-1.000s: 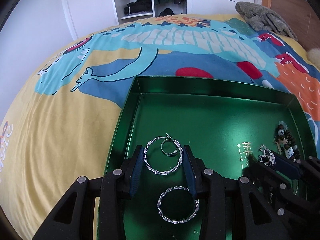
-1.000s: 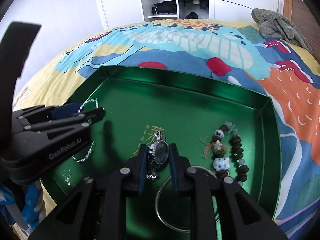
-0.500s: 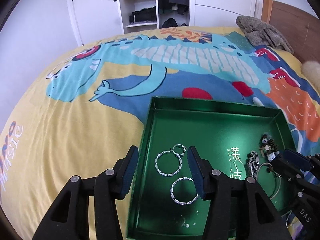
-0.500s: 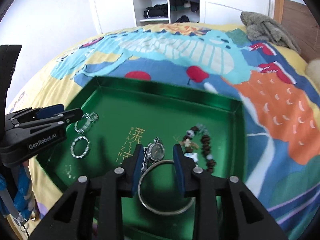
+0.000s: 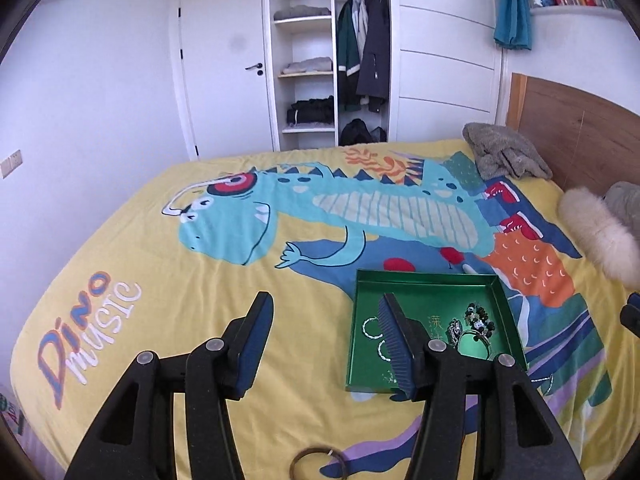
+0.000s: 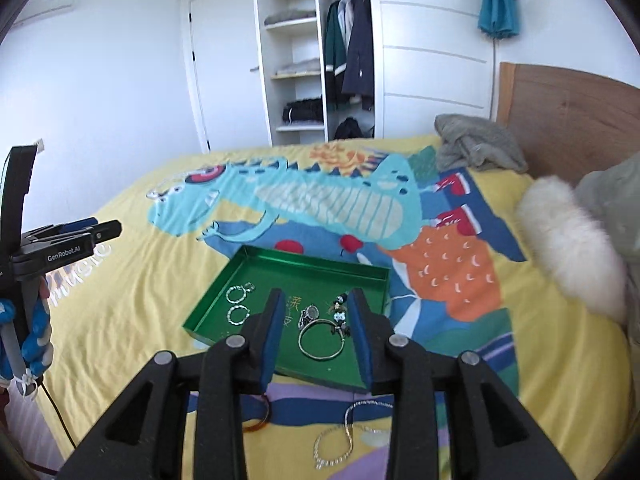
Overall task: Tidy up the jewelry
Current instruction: 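Withdraw both tools from the tray toward the brown bangle and small ring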
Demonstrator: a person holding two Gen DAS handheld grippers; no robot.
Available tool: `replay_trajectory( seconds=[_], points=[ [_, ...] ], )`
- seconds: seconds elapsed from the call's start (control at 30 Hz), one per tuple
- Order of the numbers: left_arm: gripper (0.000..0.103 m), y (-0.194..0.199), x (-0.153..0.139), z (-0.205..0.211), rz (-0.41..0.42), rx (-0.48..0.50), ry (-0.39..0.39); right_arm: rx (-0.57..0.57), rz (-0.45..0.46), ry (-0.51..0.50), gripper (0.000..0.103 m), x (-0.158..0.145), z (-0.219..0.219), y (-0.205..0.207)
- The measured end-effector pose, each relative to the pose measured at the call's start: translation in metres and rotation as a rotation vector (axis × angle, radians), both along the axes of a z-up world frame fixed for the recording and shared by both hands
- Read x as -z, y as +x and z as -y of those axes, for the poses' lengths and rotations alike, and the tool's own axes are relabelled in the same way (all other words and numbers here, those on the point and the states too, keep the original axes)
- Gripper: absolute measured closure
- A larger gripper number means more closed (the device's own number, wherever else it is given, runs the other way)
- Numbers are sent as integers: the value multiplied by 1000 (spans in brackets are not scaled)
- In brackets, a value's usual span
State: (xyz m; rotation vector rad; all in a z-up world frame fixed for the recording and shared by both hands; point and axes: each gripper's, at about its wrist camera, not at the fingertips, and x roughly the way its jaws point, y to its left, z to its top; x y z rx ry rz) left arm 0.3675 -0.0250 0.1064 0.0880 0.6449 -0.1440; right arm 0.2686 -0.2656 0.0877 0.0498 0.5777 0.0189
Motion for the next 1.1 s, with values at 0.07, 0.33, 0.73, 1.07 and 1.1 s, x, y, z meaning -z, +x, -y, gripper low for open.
replay_trajectory(
  seconds=[0.07,0.33,0.73,1.07,1.1],
  points=[
    [41,-22,-16,-14,25,-13,-1,6,29,-6,71,-17,-1,-24],
    [40,-98,-45,-56,90,-28,-7,-3,113,-5,69,-54,-21,-110],
    [36,-144,12,-84,16,-30,-25,-76,96,23,69,-25,-60,-164],
    [36,-126,106,-94,-97,-44,-27,-149,-45,63,69,67,-83,-128],
    [36,-123,115,-94,-111,-41,-29,-158,-64,70,69,77,-85,-124]
  ],
)
